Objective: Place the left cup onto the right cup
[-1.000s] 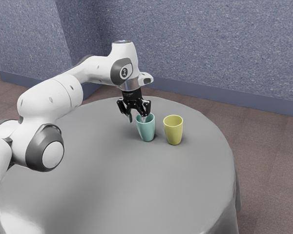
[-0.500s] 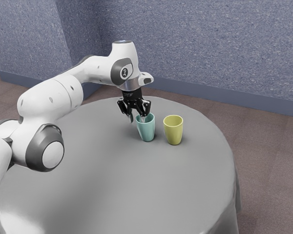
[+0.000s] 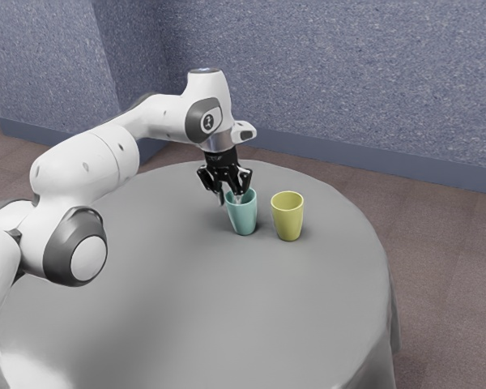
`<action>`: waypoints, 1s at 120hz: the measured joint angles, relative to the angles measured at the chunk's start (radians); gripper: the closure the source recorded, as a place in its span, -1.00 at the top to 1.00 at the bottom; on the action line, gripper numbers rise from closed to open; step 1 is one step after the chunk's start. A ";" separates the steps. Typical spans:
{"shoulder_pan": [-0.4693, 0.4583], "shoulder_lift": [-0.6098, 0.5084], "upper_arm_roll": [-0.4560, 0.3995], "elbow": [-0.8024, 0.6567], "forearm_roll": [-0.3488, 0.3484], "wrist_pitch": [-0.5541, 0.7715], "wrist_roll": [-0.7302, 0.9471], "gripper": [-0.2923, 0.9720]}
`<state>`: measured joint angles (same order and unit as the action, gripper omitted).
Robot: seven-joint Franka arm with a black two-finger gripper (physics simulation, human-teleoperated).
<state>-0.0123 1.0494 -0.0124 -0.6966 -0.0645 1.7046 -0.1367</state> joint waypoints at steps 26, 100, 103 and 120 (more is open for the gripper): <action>0.000 0.000 0.000 0.001 0.001 0.001 0.000 -0.28; 0.002 0.006 0.005 0.003 0.005 0.001 0.000 -0.47; 0.002 0.006 0.005 0.003 0.005 0.001 0.000 -0.47; 0.002 0.005 0.005 0.003 0.005 0.001 0.000 -0.52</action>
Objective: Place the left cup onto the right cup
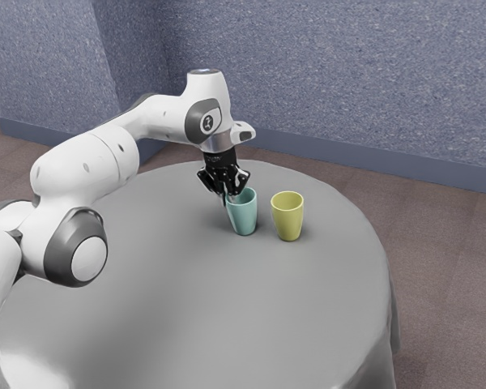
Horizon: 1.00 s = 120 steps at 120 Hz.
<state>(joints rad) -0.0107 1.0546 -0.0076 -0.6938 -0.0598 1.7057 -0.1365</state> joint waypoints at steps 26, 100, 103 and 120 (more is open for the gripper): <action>0.000 0.000 0.000 0.000 0.001 0.000 -0.001 -0.62; -0.005 -0.037 0.006 -0.002 0.009 -0.002 -0.002 -0.70; -0.005 -0.040 0.006 -0.002 0.010 -0.002 -0.002 -0.70; -0.005 -0.057 0.007 -0.004 0.017 -0.007 -0.001 -0.70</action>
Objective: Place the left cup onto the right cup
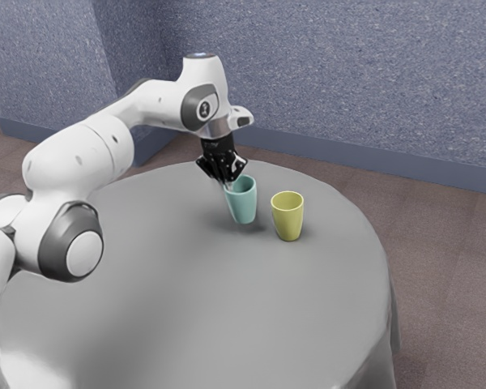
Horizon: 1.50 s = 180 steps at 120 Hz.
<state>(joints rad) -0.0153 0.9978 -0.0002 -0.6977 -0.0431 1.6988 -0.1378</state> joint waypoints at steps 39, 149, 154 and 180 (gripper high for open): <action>-0.007 -0.047 0.004 -0.010 0.014 -0.014 0.002 -0.70; -0.070 -0.156 0.036 -0.035 0.021 -0.066 0.006 -0.70; -0.073 -0.156 0.037 -0.035 0.021 -0.067 0.006 -0.70; -0.097 -0.158 0.044 -0.032 0.021 -0.077 0.007 -0.70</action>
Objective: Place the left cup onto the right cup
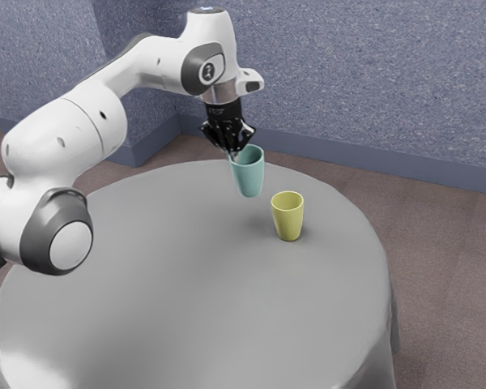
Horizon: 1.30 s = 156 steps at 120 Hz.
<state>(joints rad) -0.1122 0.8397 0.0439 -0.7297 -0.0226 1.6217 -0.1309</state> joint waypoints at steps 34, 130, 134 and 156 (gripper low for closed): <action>-0.014 0.006 -0.002 0.019 -0.001 -0.003 0.000 -0.70; -0.029 0.060 -0.030 0.114 -0.001 0.004 -0.001 -0.70; -0.028 0.064 -0.033 0.119 -0.001 0.004 -0.001 -0.70; -0.027 0.080 -0.048 0.144 -0.001 0.005 -0.001 -0.70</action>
<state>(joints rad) -0.1397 0.9200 -0.0037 -0.5862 -0.0240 1.6269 -0.1321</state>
